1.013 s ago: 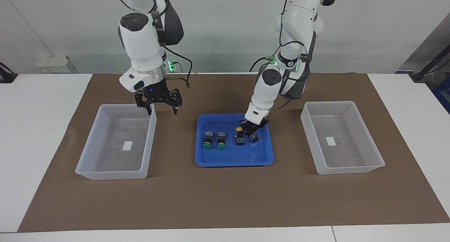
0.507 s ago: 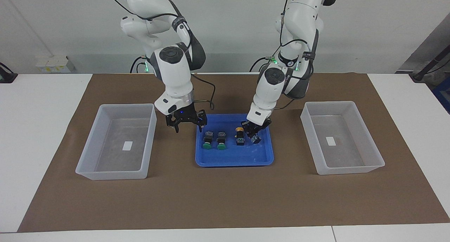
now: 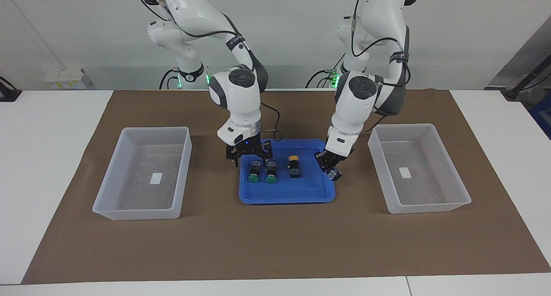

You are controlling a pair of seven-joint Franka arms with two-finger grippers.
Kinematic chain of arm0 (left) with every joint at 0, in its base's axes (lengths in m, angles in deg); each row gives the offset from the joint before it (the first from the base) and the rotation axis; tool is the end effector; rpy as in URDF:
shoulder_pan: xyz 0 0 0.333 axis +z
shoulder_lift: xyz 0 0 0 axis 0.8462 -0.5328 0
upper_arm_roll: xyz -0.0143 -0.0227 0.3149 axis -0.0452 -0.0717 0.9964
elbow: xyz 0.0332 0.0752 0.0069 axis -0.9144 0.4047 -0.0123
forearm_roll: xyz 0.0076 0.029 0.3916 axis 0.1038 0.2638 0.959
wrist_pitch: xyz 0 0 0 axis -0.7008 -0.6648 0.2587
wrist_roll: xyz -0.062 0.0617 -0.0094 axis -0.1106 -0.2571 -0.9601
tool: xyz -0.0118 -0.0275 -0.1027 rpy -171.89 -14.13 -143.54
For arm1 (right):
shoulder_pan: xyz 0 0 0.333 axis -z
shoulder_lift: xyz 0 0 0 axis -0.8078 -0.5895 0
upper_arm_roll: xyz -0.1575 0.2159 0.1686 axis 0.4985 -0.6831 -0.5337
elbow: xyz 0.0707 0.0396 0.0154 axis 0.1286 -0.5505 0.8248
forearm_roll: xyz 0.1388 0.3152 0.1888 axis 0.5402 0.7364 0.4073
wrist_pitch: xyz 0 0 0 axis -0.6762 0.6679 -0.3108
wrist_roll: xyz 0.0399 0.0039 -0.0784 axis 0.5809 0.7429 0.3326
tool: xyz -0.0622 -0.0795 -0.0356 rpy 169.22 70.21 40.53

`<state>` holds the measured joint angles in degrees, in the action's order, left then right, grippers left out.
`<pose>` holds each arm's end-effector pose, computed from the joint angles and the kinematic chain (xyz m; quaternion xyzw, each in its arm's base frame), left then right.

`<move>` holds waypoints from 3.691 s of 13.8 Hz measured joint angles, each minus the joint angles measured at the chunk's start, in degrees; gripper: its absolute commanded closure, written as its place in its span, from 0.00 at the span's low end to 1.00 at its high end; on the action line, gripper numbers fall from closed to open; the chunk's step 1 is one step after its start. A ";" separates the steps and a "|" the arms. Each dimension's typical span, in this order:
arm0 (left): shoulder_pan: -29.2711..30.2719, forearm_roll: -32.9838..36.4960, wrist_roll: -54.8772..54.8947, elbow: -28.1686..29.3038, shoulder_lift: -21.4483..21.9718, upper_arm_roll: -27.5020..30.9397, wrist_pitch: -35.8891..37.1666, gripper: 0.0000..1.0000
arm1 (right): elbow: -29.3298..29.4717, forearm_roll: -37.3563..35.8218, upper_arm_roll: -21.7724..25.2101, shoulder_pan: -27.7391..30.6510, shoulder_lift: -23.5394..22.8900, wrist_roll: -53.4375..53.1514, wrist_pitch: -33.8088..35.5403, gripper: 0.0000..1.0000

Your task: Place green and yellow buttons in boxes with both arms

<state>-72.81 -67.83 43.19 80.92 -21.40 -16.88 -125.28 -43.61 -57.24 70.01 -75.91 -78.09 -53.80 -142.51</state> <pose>0.5949 -0.2511 0.4069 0.9873 0.1443 0.0452 0.0478 0.5698 0.3112 0.3471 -0.9938 0.0114 -0.1108 0.0026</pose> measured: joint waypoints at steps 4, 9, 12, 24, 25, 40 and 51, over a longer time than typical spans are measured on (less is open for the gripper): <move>4.57 0.29 8.09 -2.67 1.40 0.05 5.64 1.00 | 0.40 -9.81 -0.01 -1.78 -4.54 -9.58 -1.82 0.00; 10.68 0.26 20.68 -2.89 3.90 0.04 11.22 1.00 | 0.93 -10.00 0.02 -1.78 -4.57 -11.99 -1.79 0.00; 13.44 0.24 26.42 -2.82 4.40 0.05 12.84 1.00 | 1.30 -10.01 0.05 -1.75 -4.38 -12.68 -1.79 0.00; 21.78 0.24 40.31 10.93 8.67 0.08 4.31 1.00 | 1.20 -10.01 0.22 -1.67 -4.30 -12.76 -1.36 0.30; 21.93 0.24 40.31 13.65 9.24 0.07 1.48 1.00 | 1.19 -10.01 0.20 -1.71 -4.30 -12.78 -1.36 0.31; 22.25 0.24 42.26 23.94 9.81 0.06 -7.54 0.37 | 0.07 -10.02 0.41 1.29 2.48 -12.59 1.50 1.00; 22.82 0.24 42.77 10.29 10.84 0.13 9.41 0.59 | -0.48 -3.56 0.54 22.12 8.78 27.04 5.88 1.00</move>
<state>-49.99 -67.59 85.97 91.21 -10.56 -16.75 -115.87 -44.09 -60.79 70.55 -53.79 -69.31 -26.76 -136.62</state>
